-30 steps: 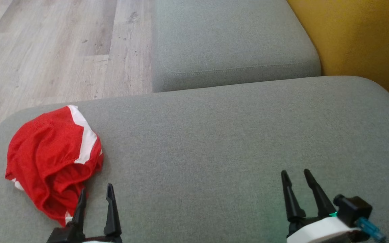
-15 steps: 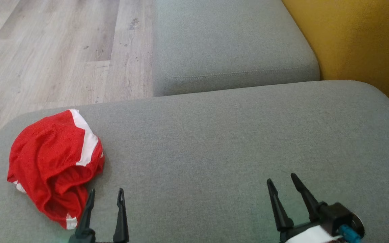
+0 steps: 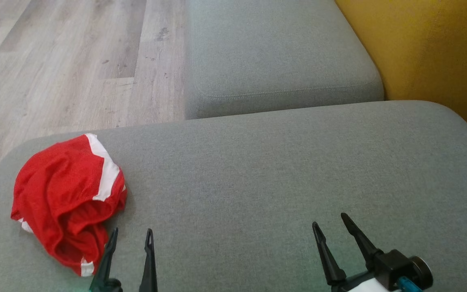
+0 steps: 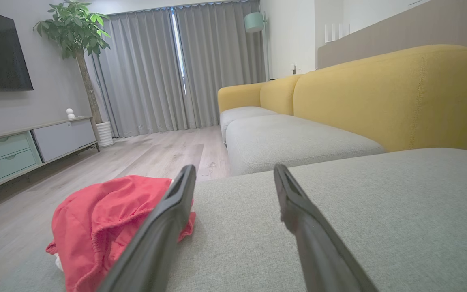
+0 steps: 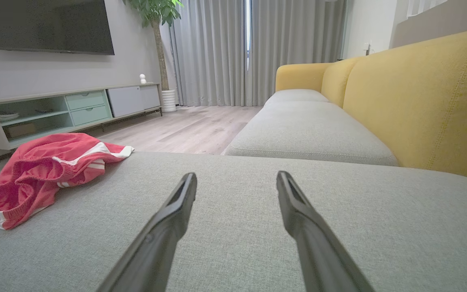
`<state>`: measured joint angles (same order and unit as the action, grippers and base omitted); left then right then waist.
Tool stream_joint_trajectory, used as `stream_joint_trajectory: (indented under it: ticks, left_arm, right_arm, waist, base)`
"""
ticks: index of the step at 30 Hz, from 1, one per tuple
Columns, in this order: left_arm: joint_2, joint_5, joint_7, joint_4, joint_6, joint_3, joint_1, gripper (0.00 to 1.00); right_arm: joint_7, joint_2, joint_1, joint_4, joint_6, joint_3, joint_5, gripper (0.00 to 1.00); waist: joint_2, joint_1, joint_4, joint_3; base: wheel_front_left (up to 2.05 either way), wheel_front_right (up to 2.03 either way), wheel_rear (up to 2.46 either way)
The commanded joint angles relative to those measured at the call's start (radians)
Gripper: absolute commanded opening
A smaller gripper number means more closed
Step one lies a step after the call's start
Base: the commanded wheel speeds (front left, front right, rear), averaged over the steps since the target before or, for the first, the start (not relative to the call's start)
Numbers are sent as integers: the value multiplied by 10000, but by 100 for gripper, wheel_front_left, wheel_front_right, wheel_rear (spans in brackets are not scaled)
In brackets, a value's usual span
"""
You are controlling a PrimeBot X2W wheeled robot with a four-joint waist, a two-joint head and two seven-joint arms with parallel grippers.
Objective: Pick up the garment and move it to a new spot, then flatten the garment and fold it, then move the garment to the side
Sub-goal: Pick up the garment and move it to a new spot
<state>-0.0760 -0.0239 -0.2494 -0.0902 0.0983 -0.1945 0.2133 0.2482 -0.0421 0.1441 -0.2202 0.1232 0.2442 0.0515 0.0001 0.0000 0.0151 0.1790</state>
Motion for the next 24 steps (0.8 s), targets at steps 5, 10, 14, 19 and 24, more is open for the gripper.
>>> stream_joint_trajectory:
  ticks: [5,10,14,19,24]
  left_arm:
    - [-22,45,-124,240,66,293,-345,100]
    - [-30,64,-124,116,54,315,-400,100]
    - [-70,77,-124,53,56,354,-406,100]
    - [-201,70,-124,5,65,491,-354,100]
    - [-322,67,-124,63,109,649,-297,100]
  right_arm:
    - [136,-81,-255,294,75,202,-57,100]
    - [136,-81,-186,287,75,194,-48,100]
    - [136,-81,-140,286,75,227,31,100]
    - [136,-81,-123,293,75,323,149,100]
    - [136,-81,-106,290,75,368,251,100]
  waist:
    - [-1,0,-98,36]
    - [-1,0,-524,-3]
    - [-1,0,-1080,12]
    - [-1,0,-1878,45]
    - [-1,0,-2652,47]
  base:
    - [0,0,0]
    - [0,0,0]
    - [0,0,0]
    - [0,0,0]
    - [0,0,0]
